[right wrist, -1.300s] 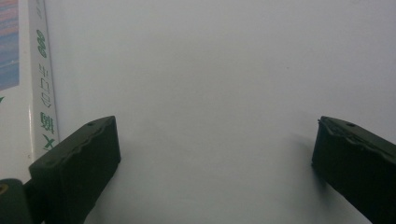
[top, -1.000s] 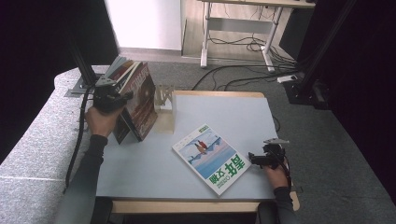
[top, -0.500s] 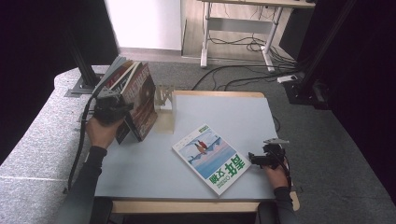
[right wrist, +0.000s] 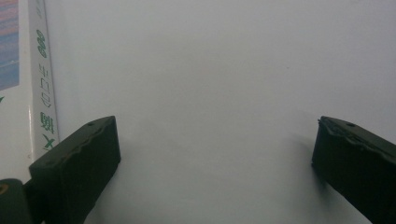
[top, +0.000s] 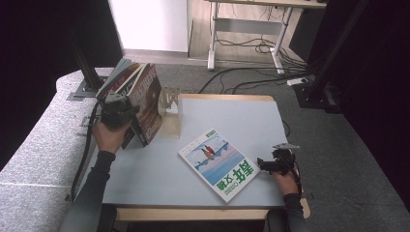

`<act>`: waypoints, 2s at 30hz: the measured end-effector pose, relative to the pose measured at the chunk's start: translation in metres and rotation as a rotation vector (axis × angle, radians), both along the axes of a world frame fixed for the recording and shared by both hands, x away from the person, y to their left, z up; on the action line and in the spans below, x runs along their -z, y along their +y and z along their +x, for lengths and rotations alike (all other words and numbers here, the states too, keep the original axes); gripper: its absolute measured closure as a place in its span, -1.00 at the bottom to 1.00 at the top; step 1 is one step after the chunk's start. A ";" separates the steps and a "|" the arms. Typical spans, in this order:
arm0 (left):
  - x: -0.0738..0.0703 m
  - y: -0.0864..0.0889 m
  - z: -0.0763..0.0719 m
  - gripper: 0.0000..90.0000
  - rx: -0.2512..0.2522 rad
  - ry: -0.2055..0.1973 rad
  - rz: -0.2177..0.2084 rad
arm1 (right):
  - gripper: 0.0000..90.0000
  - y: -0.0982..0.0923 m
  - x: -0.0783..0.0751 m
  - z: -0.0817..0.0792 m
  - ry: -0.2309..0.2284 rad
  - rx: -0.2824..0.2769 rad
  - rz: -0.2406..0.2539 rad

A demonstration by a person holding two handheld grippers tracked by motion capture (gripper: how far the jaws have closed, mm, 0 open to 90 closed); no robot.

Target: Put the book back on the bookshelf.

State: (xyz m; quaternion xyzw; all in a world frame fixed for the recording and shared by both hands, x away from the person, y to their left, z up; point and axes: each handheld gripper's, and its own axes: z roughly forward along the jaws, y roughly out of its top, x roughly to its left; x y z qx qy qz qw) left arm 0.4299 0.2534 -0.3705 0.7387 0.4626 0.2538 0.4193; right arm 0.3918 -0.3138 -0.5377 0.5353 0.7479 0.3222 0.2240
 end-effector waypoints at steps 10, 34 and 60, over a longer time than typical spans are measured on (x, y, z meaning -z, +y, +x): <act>-0.002 0.001 -0.011 0.63 0.018 -0.015 0.003 | -0.99 0.000 0.000 0.000 0.000 0.000 0.000; 0.009 0.004 -0.040 0.10 0.113 0.008 -0.023 | -0.99 0.000 0.000 0.000 0.002 0.001 0.000; 0.051 -0.048 -0.047 -0.70 0.353 0.124 -0.039 | -0.99 0.000 0.000 0.000 0.001 0.002 0.001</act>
